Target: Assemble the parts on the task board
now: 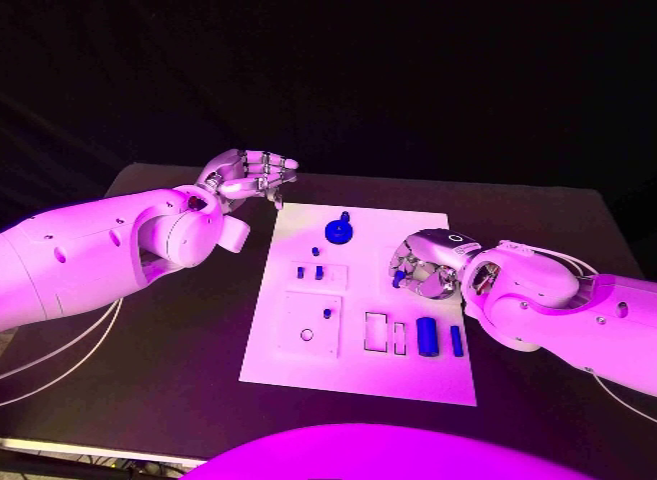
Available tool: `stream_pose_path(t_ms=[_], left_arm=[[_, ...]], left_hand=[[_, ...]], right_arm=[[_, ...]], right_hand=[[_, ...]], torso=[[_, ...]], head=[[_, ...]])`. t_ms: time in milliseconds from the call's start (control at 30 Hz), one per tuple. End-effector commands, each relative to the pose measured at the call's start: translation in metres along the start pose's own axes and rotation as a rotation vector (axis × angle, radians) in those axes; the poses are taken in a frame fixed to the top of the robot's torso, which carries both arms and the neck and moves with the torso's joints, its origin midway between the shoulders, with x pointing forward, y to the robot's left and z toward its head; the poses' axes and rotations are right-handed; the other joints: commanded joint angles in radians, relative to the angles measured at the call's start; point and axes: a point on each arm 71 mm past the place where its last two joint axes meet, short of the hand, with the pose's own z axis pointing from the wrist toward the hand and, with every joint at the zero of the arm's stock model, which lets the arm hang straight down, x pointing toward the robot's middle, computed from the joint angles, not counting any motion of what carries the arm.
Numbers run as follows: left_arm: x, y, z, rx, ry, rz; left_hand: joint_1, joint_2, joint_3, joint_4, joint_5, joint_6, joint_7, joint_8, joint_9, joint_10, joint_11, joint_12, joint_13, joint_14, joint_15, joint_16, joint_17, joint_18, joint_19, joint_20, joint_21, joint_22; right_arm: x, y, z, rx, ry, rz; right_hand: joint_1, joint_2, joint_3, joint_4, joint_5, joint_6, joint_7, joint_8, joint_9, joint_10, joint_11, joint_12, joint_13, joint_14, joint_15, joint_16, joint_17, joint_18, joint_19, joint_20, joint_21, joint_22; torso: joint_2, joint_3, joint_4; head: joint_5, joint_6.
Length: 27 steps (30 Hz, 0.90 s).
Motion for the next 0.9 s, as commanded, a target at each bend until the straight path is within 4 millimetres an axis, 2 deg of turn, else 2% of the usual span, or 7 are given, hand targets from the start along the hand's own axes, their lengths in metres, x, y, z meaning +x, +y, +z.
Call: stream_pose_path(t_ms=[33, 533, 700, 900], left_arm=[[0.002, -0.001, 0.001, 0.008, 0.016, -0.003], [0.003, -0.001, 0.001, 0.007, 0.017, -0.003], [0.004, -0.001, 0.002, 0.008, 0.019, -0.004], [0.006, -0.001, 0.003, 0.009, 0.023, -0.006]], left_hand=[[-0.004, 0.003, -0.002, 0.004, 0.001, -0.002, 0.004, 0.005, -0.001, -0.008, 0.001, 0.006, -0.001, -0.002, 0.007, 0.006, -0.001, 0.015, 0.000, 0.003, -0.005, -0.001], [-0.003, 0.002, -0.002, 0.003, 0.001, -0.001, 0.004, 0.007, -0.001, -0.009, 0.001, 0.007, -0.002, -0.002, 0.007, 0.006, -0.002, 0.015, 0.000, 0.003, -0.006, -0.001], [-0.003, 0.002, -0.002, 0.003, 0.001, -0.001, 0.004, 0.007, -0.001, -0.009, 0.001, 0.007, -0.002, -0.002, 0.007, 0.006, -0.002, 0.015, 0.000, 0.003, -0.006, -0.001], [-0.003, 0.002, -0.002, 0.003, 0.001, -0.001, 0.004, 0.007, -0.001, -0.009, 0.001, 0.007, -0.002, -0.002, 0.007, 0.006, -0.002, 0.015, 0.000, 0.003, -0.006, -0.001]], right_arm=[[-0.004, 0.006, -0.002, -0.032, -0.029, 0.014], [-0.029, 0.023, -0.016, -0.067, -0.058, 0.056], [-0.033, 0.036, -0.020, -0.103, -0.061, 0.062], [-0.030, 0.068, -0.015, -0.196, -0.059, 0.061]], right_hand=[[-0.007, 0.001, 0.005, -0.001, 0.006, -0.002, 0.000, 0.049, 0.070, 0.008, -0.004, -0.006, 0.001, 0.042, -0.005, 0.005, -0.001, -0.019, 0.005, 0.000, 0.003, 0.047], [-0.027, -0.004, 0.018, -0.015, 0.006, -0.004, -0.001, 0.058, 0.083, 0.014, -0.004, -0.012, 0.001, 0.042, -0.005, 0.005, -0.003, -0.020, 0.005, -0.001, 0.006, 0.051], [-0.031, -0.005, 0.020, -0.019, 0.006, -0.005, -0.002, 0.060, 0.085, 0.015, -0.005, -0.014, 0.000, 0.042, -0.006, 0.005, -0.005, -0.020, 0.005, -0.001, 0.006, 0.052], [-0.034, -0.006, 0.021, -0.021, 0.006, -0.004, -0.002, 0.061, 0.087, 0.016, -0.005, -0.015, 0.000, 0.042, -0.006, 0.004, -0.006, -0.019, 0.005, -0.001, 0.005, 0.052]], torso=[[0.000, -0.0006, -0.0002], [-0.002, -0.0011, -0.0017], [-0.003, -0.0011, -0.0022], [-0.001, 0.0011, -0.0022]], head=[[0.000, 0.001], [-0.001, 0.010], [0.000, 0.014], [0.009, 0.015]])
